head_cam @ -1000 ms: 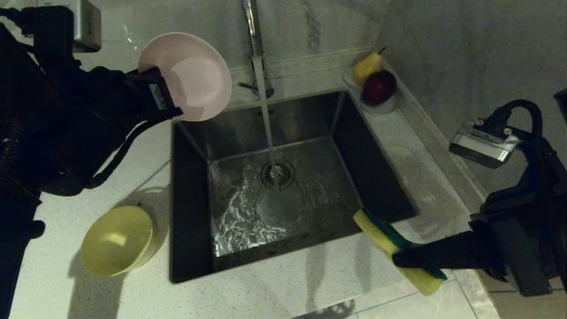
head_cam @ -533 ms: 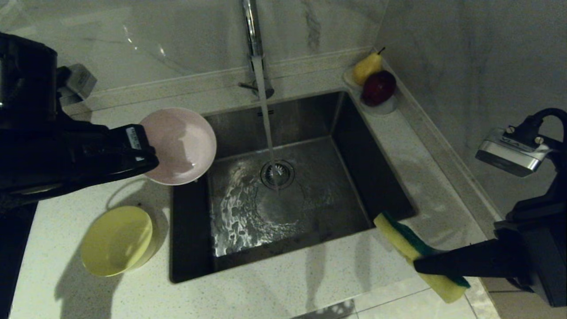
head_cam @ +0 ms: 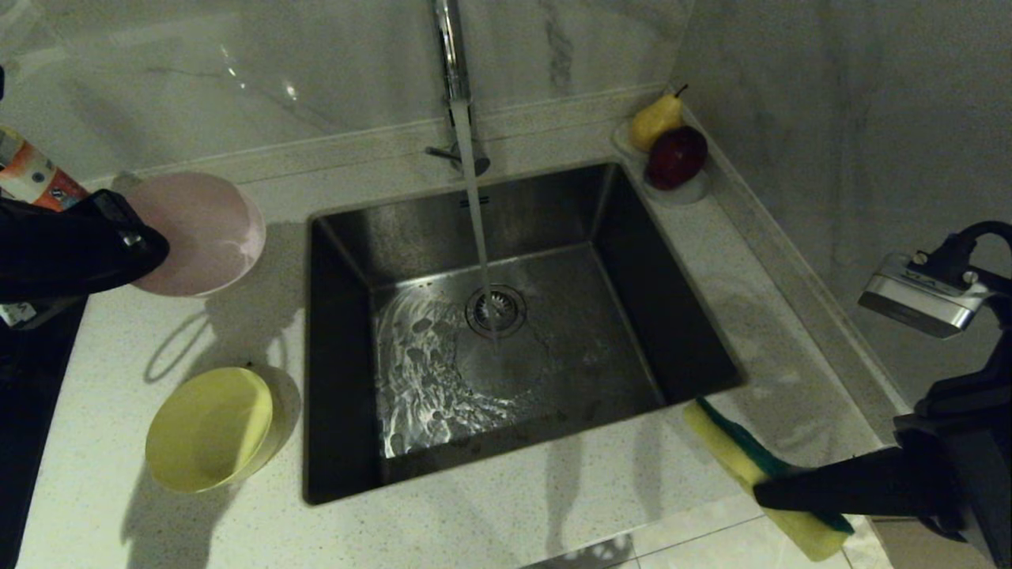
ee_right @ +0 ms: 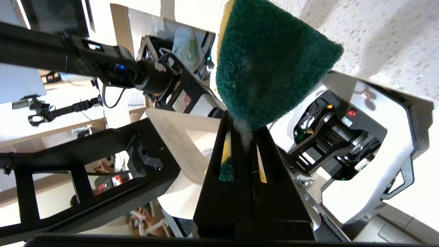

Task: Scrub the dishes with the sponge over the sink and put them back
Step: Place the bowl on the table

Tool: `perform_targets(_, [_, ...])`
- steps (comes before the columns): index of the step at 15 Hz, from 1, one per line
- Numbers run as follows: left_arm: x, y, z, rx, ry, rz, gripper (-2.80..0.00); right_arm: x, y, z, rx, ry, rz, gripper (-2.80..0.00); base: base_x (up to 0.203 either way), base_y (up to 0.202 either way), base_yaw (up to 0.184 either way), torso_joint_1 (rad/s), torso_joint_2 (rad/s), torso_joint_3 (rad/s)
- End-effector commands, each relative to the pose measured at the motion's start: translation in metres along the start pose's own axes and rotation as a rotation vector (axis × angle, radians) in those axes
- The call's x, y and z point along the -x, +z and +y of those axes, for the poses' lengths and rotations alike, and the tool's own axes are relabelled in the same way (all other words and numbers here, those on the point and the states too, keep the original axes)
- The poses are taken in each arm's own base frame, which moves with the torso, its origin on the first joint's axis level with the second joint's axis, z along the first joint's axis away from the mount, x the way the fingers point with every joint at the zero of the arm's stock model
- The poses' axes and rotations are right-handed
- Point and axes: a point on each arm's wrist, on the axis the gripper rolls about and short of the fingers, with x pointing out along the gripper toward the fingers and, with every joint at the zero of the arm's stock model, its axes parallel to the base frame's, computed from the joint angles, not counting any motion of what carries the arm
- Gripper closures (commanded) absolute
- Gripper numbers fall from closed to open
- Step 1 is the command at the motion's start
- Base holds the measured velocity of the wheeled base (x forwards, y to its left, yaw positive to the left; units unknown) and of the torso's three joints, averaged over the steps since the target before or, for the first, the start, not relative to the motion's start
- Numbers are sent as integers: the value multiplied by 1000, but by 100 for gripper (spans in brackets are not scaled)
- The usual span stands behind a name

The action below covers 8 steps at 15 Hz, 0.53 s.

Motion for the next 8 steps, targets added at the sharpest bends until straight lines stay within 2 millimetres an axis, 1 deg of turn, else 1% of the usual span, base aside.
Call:
perform_targets(1, [-18, 10, 14, 57, 87, -16, 0, -4, 1, -2, -10, -1, 15, 0, 0, 0, 0, 0, 0, 0])
perform_targets(2, [-20, 11, 14, 65, 93, -17, 0, -4, 1, -2, -10, -1, 15, 0, 0, 0, 0, 0, 0, 0])
perform_targets(3, [-29, 13, 20, 85, 125, -14, 0, -3, 2, -1, -7, 1, 10, 0, 0, 0, 0, 0, 0, 0])
perform_targets(5, [-58, 22, 48, 151, 236, -5, 0, -4, 2, -2, -10, -1, 15, 0, 0, 0, 0, 0, 0, 0])
perform_targets(7, [-77, 23, 64, 217, 252, 44, 0, -7, 2, -4, -16, -5, 24, 0, 0, 0, 0, 0, 0, 0])
perform_targets(8, [-80, 22, 67, 237, 253, 56, 0, -7, 2, -4, -16, -5, 24, 0, 0, 0, 0, 0, 0, 0])
